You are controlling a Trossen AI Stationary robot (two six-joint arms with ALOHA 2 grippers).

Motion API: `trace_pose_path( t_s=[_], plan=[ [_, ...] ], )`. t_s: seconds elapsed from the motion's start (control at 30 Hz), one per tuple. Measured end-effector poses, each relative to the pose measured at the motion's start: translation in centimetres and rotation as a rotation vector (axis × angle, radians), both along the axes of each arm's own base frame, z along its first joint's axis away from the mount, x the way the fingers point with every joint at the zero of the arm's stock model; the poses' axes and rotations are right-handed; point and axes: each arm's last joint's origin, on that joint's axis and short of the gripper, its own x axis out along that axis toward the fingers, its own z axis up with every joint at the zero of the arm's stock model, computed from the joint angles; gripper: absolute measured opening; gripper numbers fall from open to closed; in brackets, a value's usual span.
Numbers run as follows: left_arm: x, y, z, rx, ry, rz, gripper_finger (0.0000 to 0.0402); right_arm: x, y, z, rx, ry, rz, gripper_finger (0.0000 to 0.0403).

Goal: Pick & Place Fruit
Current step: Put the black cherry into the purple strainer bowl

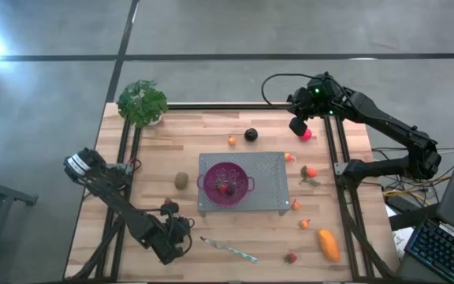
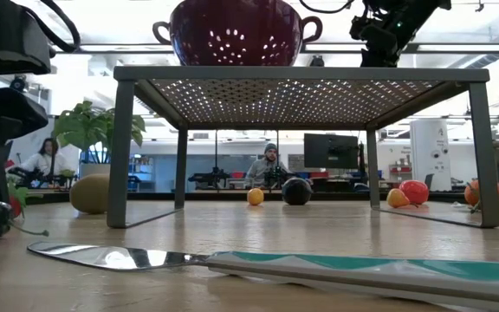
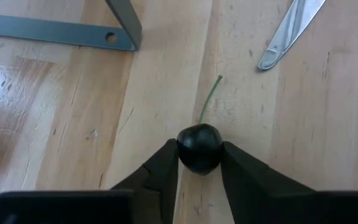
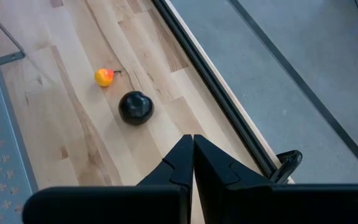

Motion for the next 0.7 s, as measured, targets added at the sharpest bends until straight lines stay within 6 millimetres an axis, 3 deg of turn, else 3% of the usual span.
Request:
trace_pose_path(
  t_s=[0.4,0.7],
  plan=[
    [0.1,-0.1,1.0,-0.024,-0.022,-0.006,0.0111,0.0,0.0,0.0,0.000,0.001,0.001,0.0008],
    [0.2,-0.1,5.7,-0.089,-0.153,-0.054,0.0112,0.0,0.0,0.0,0.000,0.001,0.001,0.0008]
  ],
)
